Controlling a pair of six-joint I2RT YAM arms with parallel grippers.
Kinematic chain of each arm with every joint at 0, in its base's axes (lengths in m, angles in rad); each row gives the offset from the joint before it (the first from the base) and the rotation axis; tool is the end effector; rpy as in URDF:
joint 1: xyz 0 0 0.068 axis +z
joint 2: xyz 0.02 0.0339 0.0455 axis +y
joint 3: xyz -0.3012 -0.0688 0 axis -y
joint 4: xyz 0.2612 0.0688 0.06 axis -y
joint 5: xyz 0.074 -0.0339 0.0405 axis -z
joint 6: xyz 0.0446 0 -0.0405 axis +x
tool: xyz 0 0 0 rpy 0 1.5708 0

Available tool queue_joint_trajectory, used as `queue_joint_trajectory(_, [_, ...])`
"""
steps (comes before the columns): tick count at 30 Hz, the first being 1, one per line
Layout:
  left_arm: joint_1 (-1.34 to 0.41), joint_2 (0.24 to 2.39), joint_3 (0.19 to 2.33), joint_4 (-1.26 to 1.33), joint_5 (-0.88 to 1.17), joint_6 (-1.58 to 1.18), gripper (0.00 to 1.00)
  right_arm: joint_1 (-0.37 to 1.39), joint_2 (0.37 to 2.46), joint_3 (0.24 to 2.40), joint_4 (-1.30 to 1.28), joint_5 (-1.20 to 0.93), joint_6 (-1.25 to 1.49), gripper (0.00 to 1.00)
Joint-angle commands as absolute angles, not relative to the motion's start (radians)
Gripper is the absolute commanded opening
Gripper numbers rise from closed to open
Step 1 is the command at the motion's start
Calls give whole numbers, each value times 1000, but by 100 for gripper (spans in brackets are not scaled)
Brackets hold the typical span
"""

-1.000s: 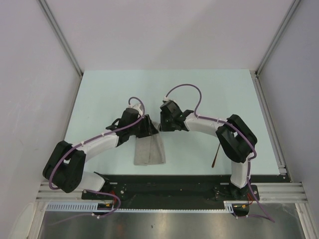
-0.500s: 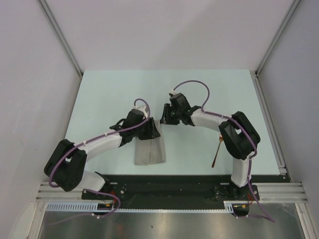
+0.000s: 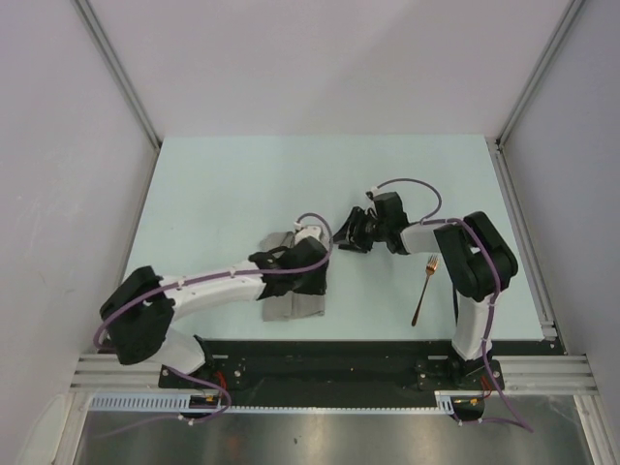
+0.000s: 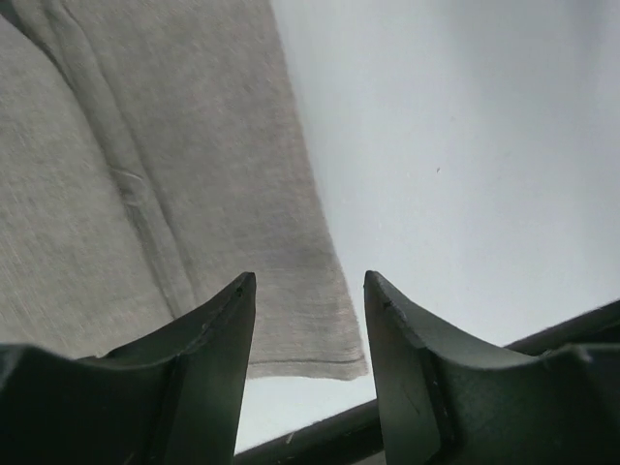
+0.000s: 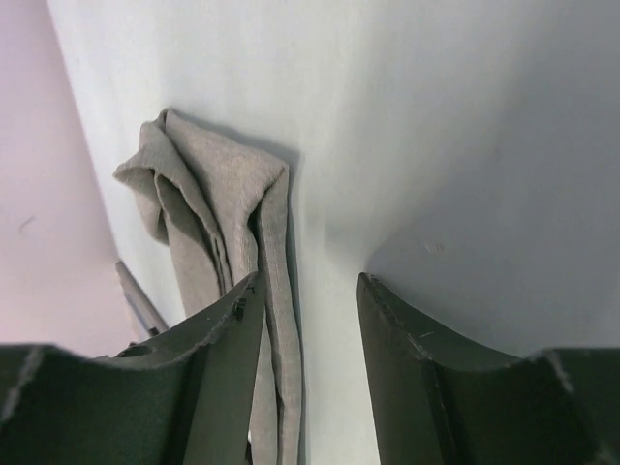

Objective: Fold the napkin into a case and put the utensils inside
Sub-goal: Fold the 2/3-rectangle-folded napkin at the center of the board.

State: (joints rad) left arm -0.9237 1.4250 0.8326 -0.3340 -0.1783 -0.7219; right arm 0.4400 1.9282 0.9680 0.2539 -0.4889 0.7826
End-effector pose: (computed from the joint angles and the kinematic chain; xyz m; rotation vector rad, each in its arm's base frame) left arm 0.1855 -0.2324 0.2212 0.1803 2.5325 -0.4667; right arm 0.3625 0.1938 0.1425 0.1400 2.4662 1.1510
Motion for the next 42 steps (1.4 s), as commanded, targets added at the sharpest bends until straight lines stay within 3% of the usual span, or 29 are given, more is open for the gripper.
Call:
queue_joint_trajectory(1, [-1061, 1569, 1009, -560, -477, -822, 54, 410, 1878, 885, 341, -551, 842, 50])
queue_joint_trajectory(11, [-1261, 1810, 1247, -867, -712, -945, 56, 420, 1805, 838, 302, -540, 779, 58])
queue_joint_trajectory(21, [-1281, 1861, 1223, -850, -664, -956, 52, 456, 1812, 818, 330, -538, 790, 59])
queue_joint_trajectory(24, [-1282, 1871, 1220, -824, -655, -942, 46, 460, 1813, 815, 336, -534, 796, 59])
queue_joint_trajectory(28, [-1282, 1858, 1209, -808, -647, -928, 23, 459, 1813, 798, 344, -531, 818, 60])
queue_joint_trajectory(33, [-1272, 1786, 1174, -824, -663, -914, 5, 453, 1809, 769, 397, -552, 900, 62])
queue_joint_trajectory(36, [-1253, 1689, 1122, -804, -637, -902, 0, 453, 1796, 715, 509, -575, 977, 63])
queue_joint_trajectory(42, [-1187, 1514, 1005, -720, -545, -874, 0, 474, 1747, 654, 617, -594, 1028, 64])
